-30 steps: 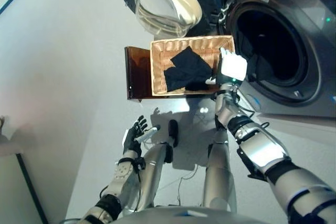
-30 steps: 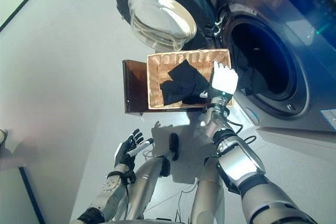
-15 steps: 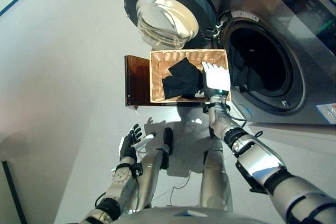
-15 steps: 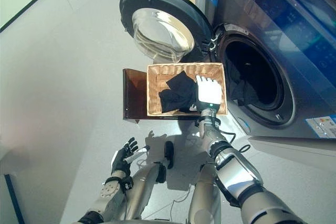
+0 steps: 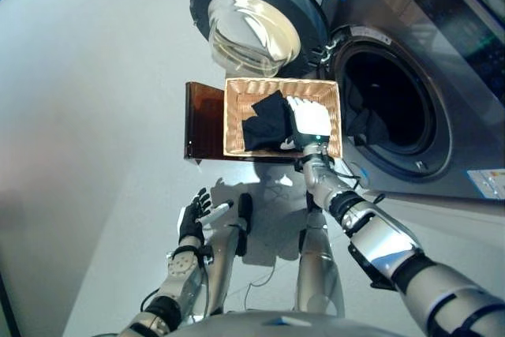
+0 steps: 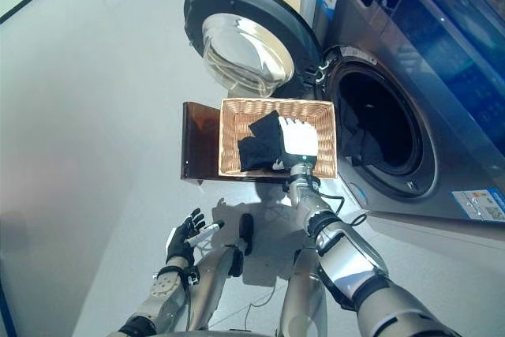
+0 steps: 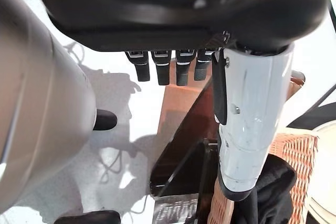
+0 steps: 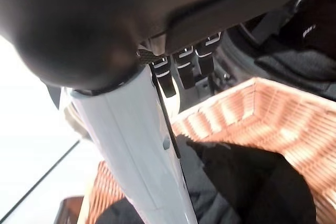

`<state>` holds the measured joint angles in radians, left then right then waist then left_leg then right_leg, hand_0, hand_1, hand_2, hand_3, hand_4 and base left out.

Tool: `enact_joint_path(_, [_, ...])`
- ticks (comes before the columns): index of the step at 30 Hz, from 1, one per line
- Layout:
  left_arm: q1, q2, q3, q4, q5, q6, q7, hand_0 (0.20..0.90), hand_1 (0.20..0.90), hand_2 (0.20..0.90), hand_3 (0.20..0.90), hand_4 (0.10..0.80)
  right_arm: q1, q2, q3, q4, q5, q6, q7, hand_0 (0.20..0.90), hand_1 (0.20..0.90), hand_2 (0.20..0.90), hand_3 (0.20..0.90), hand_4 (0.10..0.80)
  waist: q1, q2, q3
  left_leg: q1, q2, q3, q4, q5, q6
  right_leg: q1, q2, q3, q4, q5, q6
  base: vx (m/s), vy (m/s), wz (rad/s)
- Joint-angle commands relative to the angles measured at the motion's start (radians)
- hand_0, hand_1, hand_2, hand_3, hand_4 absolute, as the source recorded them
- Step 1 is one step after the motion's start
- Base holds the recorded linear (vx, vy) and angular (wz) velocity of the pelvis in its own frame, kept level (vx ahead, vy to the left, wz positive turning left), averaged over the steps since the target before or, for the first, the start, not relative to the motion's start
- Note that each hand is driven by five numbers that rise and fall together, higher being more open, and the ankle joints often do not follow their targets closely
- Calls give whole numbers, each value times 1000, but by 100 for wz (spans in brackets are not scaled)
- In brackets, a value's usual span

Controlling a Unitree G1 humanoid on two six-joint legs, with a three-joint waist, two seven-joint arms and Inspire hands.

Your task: Pick up the clothes and place them into the washing machine

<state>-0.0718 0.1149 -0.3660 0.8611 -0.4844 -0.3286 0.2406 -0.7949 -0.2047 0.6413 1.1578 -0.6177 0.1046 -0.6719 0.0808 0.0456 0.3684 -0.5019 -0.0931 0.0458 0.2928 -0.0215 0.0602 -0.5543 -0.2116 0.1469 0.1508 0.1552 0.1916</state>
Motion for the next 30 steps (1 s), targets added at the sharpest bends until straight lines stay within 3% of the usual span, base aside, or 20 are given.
enact_joint_path(1, [0, 44, 2, -94, 3, -58, 12, 900, 900, 900, 900, 800, -170, -35, 26, -17, 10, -35, -31, 900, 900, 900, 900, 800, 48, 39, 31, -1, 29, -16, -106, 79, -102, 26, 50, -55, 64, -96, -75, -20, -26, 17])
enact_joint_path(13, [12, 92, -5, -270, -50, -73, 2, 900, 900, 900, 900, 800, -271, -51, 24, 106, 44, -8, -15, 900, 900, 900, 900, 800, 90, 77, 91, -46, 20, -67, -164, 143, -114, -20, 36, -102, 67, -88, -77, -42, -14, 16])
enact_joint_path(21, [31, 132, 14, -442, -98, -86, -9, 900, 900, 900, 900, 800, -354, -120, -7, 166, 97, 5, -15, 900, 900, 900, 900, 800, 113, 123, 144, -120, 9, -90, -169, 174, -118, -99, 28, -111, 89, -80, -79, -72, 12, 11])
enact_joint_path(30, [41, 148, 4, -542, -117, -90, -21, 900, 900, 900, 900, 800, -431, -215, -8, 216, 119, 25, -18, 900, 900, 900, 900, 800, 123, 146, 152, -228, 1, -96, -167, 196, -120, -203, 27, -109, 102, -65, -80, -55, 16, 7])
